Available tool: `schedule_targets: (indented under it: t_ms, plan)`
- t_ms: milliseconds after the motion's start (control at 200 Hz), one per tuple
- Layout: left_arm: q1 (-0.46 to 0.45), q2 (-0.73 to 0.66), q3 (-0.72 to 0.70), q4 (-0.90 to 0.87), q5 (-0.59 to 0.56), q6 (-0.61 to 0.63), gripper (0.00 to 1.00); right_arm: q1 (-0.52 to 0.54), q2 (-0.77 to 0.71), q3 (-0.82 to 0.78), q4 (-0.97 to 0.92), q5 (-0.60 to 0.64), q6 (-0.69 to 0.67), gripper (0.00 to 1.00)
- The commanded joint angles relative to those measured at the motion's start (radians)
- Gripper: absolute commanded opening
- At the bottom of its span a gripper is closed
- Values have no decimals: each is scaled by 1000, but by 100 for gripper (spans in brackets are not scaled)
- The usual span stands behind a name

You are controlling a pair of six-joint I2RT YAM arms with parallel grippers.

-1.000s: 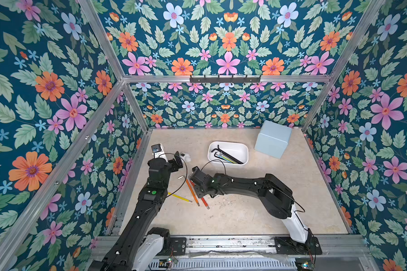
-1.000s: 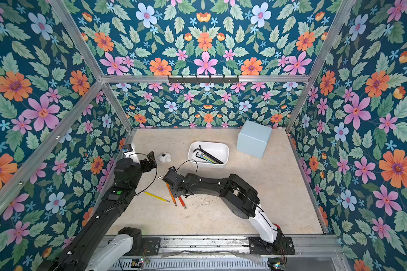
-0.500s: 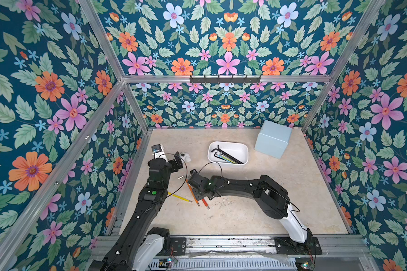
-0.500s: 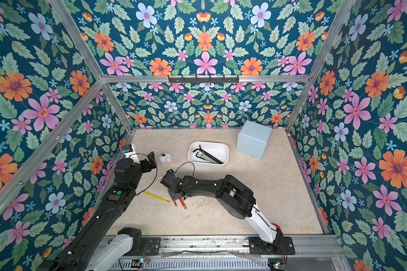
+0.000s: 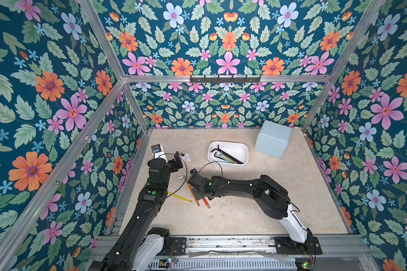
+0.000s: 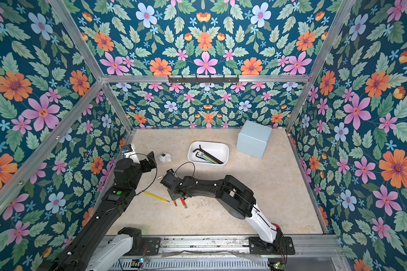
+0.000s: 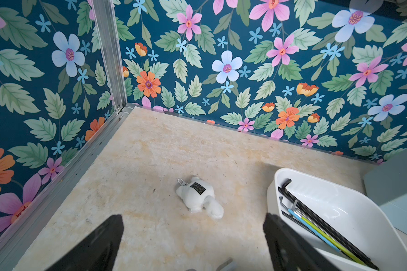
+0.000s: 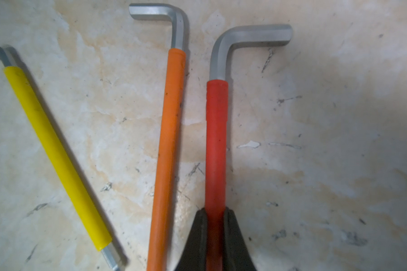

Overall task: Put the hex key on the desktop into the storage box
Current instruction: Pick up the Allen key from the center of the board.

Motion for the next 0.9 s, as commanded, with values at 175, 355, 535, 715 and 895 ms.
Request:
schedule_targets:
  t_ms: [175,355,535,715,895]
  plan:
    - [0,-3,8,12,-7,6,99,-49,-122,-83,-5,-111,-101,0]
    - [-2,-4,8,12,-7,7,99,-99,-298,-204,30,-194,-333,0]
    - [-1,-5,8,11,-3,5,100,-216,-470,-282,27,-260,-514,0]
    - [-1,-3,8,14,-5,3,99,-351,-581,-334,95,-317,-641,0]
    - [-1,5,12,14,3,2,99,-433,-591,-342,155,-327,-763,0]
